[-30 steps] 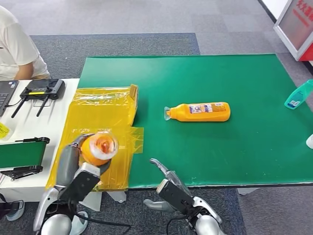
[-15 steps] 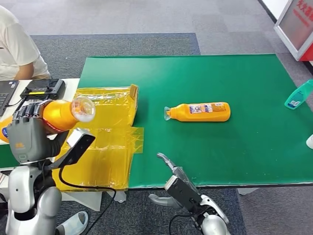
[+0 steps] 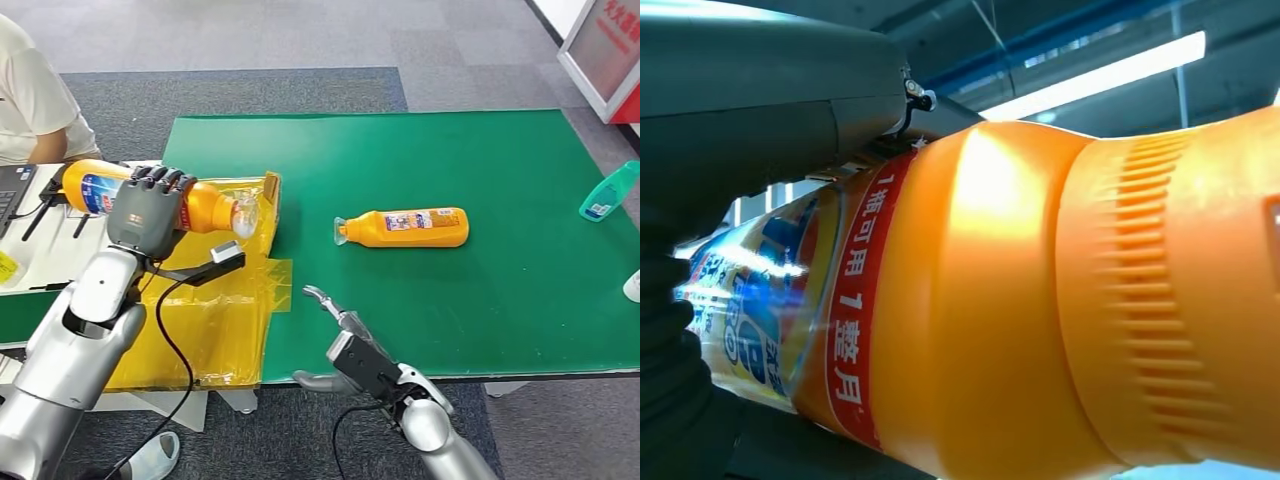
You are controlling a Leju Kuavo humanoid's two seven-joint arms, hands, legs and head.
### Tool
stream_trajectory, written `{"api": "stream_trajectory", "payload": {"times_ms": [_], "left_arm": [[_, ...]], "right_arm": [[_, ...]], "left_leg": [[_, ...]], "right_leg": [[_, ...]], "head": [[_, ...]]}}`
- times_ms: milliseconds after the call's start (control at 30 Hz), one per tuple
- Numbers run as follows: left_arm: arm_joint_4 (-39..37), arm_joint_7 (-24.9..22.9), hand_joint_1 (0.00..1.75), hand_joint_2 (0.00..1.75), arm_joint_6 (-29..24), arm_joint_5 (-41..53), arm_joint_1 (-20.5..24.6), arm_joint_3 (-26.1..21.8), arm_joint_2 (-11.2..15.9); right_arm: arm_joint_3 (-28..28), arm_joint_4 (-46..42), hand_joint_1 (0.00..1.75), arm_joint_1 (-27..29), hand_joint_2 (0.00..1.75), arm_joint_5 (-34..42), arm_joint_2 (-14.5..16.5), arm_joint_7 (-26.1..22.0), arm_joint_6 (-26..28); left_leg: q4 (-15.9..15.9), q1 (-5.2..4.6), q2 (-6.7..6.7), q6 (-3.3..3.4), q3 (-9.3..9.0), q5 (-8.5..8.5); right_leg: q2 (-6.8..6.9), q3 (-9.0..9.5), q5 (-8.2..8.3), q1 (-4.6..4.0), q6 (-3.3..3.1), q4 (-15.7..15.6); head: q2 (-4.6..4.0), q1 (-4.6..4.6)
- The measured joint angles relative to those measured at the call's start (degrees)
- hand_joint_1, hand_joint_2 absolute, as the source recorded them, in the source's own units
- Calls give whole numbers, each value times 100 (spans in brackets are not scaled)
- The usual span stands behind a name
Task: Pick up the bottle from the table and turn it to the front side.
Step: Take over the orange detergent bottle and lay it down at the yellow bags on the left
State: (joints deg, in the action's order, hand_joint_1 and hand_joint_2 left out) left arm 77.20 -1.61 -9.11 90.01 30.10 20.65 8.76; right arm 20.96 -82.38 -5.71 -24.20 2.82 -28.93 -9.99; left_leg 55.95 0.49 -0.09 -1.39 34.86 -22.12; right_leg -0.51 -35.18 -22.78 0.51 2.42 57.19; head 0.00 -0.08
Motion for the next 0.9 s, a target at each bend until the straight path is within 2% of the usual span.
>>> {"api": "stream_trajectory", "payload": {"times_ms": [200, 333, 500, 733, 900], "left_arm": [[-817, 12, 175, 175, 165, -4, 249, 119, -408], [-1321, 19, 175, 175, -48, -14, 200, 145, -811], [-1753, 23, 175, 175, -39, -137, 91, 106, -1248], [-2360, 105, 175, 175, -26, -216, 89, -100, -1528], [-2641, 112, 175, 175, -15, -216, 79, -208, -1628]], "right_arm": [[183, 52, 0, -215, 175, 10, 0, 92, -3], [257, 14, 0, -244, 175, 6, 0, 127, -4], [281, -55, 0, -247, 175, -27, -1, 180, -12], [278, -57, 0, -231, 175, -56, -4, 230, -33], [276, -57, 0, -233, 175, -56, -4, 230, -31]], "left_leg": [[0, 0, -1, 0, 10, -1], [0, 0, -1, 2, 16, -2], [0, -1, -1, 4, 21, -4], [0, 0, -1, 3, 23, -2], [0, 0, -2, 4, 25, -1]], "right_leg": [[1, -6, -1, 0, 0, 0], [2, -9, -1, 1, 1, 0], [2, -11, -1, 1, 1, -1], [3, -13, -1, -1, 1, 0], [5, -13, -1, -1, 1, 1]], "head": [[0, -1], [0, 1], [0, 1], [0, 1], [0, 2]]}}
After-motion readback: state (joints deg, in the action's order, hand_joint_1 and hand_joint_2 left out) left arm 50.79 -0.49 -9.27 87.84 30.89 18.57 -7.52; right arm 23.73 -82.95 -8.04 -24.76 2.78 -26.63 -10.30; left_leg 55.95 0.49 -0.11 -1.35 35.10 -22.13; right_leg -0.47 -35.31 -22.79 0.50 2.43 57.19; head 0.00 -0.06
